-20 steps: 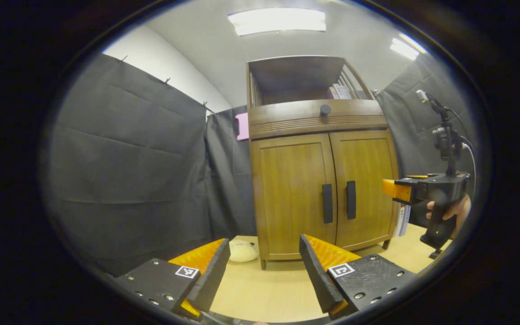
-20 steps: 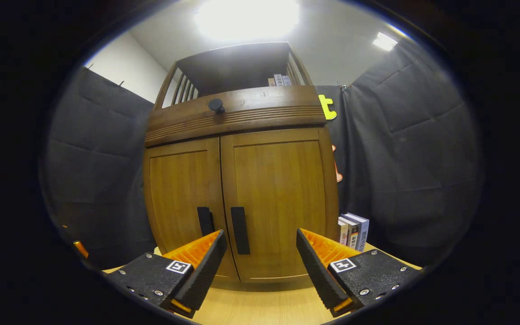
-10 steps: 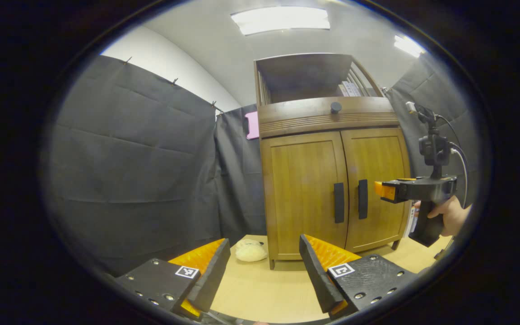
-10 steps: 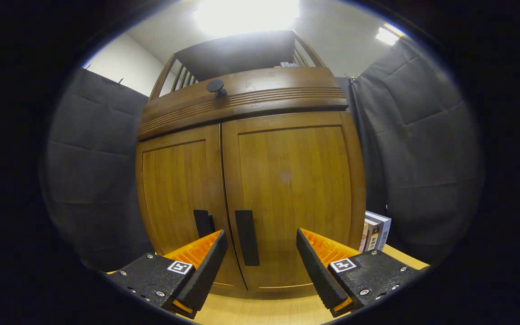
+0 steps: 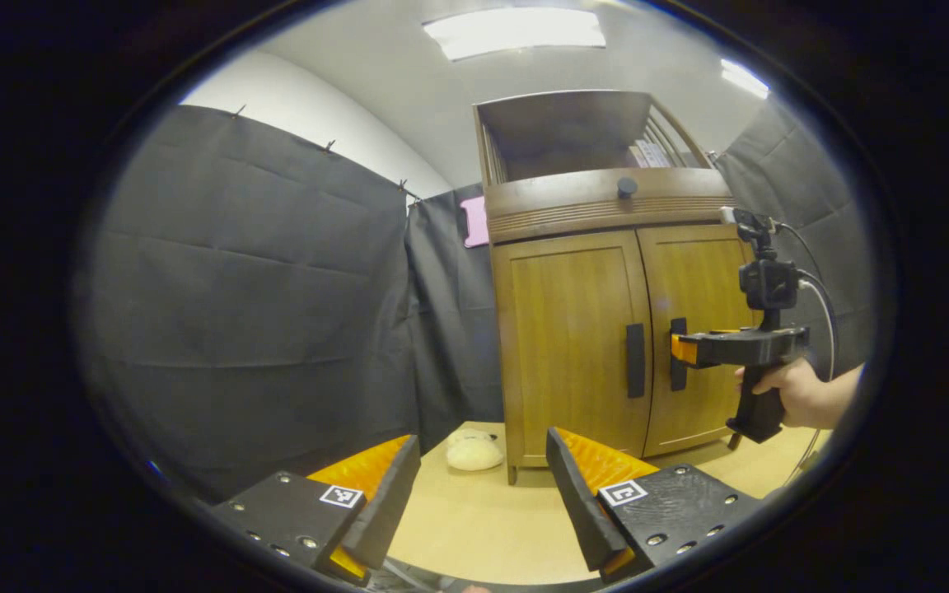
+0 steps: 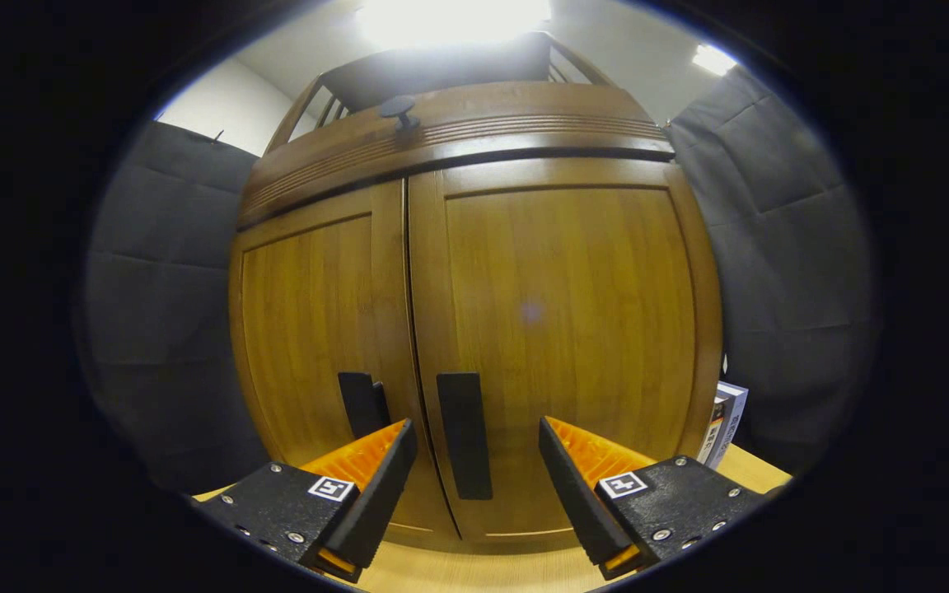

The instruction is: Open the right door of the double-door shoe cabinet with the right hand, and open the left door with the left hand.

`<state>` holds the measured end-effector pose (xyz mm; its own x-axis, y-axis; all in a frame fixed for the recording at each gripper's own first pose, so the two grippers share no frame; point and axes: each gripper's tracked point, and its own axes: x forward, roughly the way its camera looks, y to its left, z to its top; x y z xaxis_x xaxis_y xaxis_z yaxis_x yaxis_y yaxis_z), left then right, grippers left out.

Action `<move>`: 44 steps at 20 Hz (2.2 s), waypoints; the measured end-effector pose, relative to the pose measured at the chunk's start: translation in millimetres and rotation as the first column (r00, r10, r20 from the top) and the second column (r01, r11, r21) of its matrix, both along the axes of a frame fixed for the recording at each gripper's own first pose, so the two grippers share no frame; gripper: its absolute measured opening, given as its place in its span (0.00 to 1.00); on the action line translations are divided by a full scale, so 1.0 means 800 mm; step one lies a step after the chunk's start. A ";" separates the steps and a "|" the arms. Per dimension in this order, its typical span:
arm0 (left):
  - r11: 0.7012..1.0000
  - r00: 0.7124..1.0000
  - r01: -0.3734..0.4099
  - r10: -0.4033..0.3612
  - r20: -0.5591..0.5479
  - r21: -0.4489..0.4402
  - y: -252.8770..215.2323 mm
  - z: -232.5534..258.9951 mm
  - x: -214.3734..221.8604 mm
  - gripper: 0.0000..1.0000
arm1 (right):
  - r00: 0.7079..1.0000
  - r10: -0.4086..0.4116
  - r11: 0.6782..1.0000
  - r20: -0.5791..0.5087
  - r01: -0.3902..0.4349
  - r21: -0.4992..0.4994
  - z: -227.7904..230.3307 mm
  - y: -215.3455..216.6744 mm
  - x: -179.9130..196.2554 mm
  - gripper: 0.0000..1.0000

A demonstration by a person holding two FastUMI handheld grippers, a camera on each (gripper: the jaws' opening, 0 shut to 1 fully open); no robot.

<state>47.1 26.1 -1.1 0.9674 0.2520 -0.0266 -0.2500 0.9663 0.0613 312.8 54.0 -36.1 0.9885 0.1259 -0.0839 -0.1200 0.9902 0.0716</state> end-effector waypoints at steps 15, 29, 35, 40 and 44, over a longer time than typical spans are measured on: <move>0.998 0.998 -0.055 0.055 -0.003 -0.010 0.004 0.006 0.000 0.94 | 0.996 -0.019 1.000 -0.087 0.017 -0.026 -0.038 0.013 0.056 0.30; 1.000 0.999 0.010 -0.010 0.031 -0.015 0.000 0.004 0.002 0.94 | 0.997 0.024 0.999 -0.079 -0.027 -0.032 -0.029 0.002 -0.009 0.25; 0.998 0.997 0.066 -0.065 0.042 -0.021 -0.004 0.006 0.008 0.94 | 0.995 0.041 0.999 -0.087 -0.043 -0.023 -0.028 -0.010 -0.048 0.25; 0.994 0.993 0.104 -0.103 0.050 -0.018 -0.008 0.007 0.013 0.94 | 0.995 0.034 0.999 -0.099 -0.036 -0.020 -0.022 -0.024 -0.080 0.25; 0.990 0.989 0.142 -0.140 0.056 -0.022 -0.021 0.008 0.017 0.94 | 0.994 0.030 1.000 -0.106 -0.030 -0.006 -0.021 -0.044 -0.108 0.25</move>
<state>60.6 9.4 5.3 0.9934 0.1130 0.0218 -0.1136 0.9932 0.0261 226.6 18.5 -53.0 0.9697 0.1544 -0.1893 -0.1418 0.9868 0.0783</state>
